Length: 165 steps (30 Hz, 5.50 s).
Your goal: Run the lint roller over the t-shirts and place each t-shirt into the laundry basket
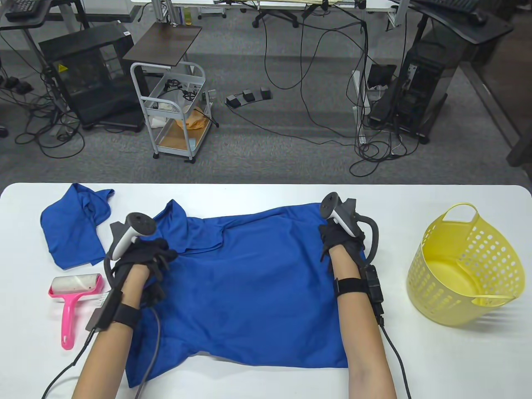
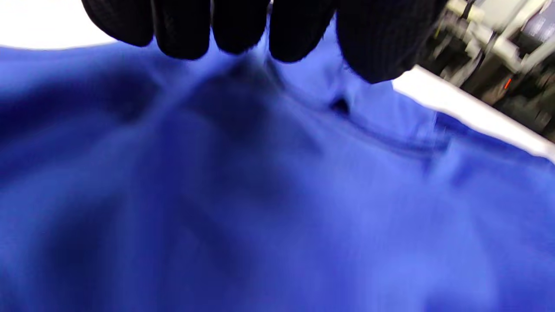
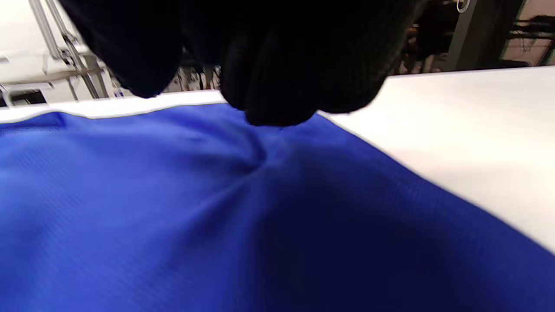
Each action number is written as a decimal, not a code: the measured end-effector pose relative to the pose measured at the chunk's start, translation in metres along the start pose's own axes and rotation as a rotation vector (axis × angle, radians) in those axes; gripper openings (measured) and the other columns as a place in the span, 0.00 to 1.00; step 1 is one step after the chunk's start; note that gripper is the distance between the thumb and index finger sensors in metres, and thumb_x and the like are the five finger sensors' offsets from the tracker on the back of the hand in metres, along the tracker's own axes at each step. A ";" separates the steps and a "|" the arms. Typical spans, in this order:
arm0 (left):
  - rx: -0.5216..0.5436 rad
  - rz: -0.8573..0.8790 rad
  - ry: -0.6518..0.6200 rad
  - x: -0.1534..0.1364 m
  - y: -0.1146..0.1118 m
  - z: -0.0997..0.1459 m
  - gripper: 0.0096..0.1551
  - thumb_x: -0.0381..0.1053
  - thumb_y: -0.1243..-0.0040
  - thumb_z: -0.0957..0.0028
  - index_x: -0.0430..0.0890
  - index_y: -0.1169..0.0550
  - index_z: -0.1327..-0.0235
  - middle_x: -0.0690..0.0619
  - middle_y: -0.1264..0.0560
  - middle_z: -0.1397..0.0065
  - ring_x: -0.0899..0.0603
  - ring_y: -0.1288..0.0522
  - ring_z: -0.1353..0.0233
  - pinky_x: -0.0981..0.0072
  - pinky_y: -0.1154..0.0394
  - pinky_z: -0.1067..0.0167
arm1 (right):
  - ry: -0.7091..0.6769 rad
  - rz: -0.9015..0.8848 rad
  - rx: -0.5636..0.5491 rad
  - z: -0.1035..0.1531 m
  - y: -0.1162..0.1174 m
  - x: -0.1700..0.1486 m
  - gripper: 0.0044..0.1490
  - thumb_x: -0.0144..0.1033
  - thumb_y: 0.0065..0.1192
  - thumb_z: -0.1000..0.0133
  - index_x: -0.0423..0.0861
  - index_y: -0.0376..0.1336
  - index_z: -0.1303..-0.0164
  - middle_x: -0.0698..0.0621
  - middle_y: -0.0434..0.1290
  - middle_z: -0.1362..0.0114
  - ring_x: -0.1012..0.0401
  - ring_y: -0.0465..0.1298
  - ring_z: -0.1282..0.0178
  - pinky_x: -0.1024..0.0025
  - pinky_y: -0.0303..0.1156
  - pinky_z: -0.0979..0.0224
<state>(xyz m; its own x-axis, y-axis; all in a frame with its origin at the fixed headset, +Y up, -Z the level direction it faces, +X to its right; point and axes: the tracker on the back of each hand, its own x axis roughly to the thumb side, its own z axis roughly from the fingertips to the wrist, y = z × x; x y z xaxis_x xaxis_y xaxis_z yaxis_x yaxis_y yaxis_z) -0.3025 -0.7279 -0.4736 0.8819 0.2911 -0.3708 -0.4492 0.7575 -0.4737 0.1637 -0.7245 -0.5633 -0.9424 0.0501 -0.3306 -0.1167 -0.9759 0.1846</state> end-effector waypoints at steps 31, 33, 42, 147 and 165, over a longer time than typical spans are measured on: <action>0.037 -0.211 0.062 -0.003 -0.043 -0.008 0.50 0.70 0.50 0.51 0.62 0.59 0.22 0.48 0.64 0.18 0.32 0.60 0.19 0.32 0.51 0.26 | -0.197 0.044 0.198 0.163 0.031 -0.075 0.40 0.58 0.51 0.43 0.56 0.50 0.21 0.46 0.54 0.13 0.41 0.60 0.20 0.42 0.63 0.25; 0.020 -0.203 0.071 -0.002 -0.043 -0.008 0.50 0.70 0.50 0.50 0.62 0.60 0.23 0.49 0.65 0.18 0.32 0.61 0.19 0.33 0.52 0.25 | -0.194 0.067 0.276 0.177 0.049 -0.092 0.44 0.62 0.50 0.44 0.57 0.46 0.20 0.46 0.49 0.11 0.40 0.56 0.18 0.40 0.60 0.24; 0.030 -0.161 0.014 -0.010 -0.034 -0.005 0.50 0.67 0.45 0.49 0.62 0.58 0.22 0.50 0.62 0.17 0.34 0.61 0.17 0.37 0.53 0.23 | -0.141 0.022 0.360 0.177 0.087 -0.121 0.46 0.62 0.46 0.47 0.63 0.33 0.24 0.55 0.29 0.14 0.48 0.33 0.17 0.34 0.41 0.22; 0.161 -0.421 -0.039 0.063 0.004 -0.060 0.47 0.64 0.37 0.52 0.68 0.47 0.22 0.54 0.50 0.14 0.41 0.29 0.23 0.45 0.32 0.27 | -0.177 -0.031 0.365 0.180 0.096 -0.126 0.45 0.62 0.40 0.45 0.62 0.29 0.25 0.54 0.24 0.16 0.47 0.27 0.19 0.33 0.32 0.24; 0.389 -0.304 -0.170 0.078 0.074 -0.055 0.23 0.55 0.40 0.46 0.59 0.27 0.36 0.50 0.24 0.33 0.62 0.15 0.78 0.67 0.14 0.59 | -0.177 -0.055 0.365 0.177 0.097 -0.124 0.45 0.61 0.39 0.45 0.62 0.28 0.25 0.54 0.23 0.17 0.47 0.26 0.20 0.32 0.30 0.26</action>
<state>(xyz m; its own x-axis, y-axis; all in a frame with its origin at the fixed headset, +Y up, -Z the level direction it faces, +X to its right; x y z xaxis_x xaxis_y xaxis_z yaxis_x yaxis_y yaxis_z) -0.2743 -0.6817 -0.5819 0.9895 0.0907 -0.1123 -0.1115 0.9743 -0.1958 0.2140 -0.7876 -0.3405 -0.9673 0.1669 -0.1911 -0.2420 -0.8328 0.4979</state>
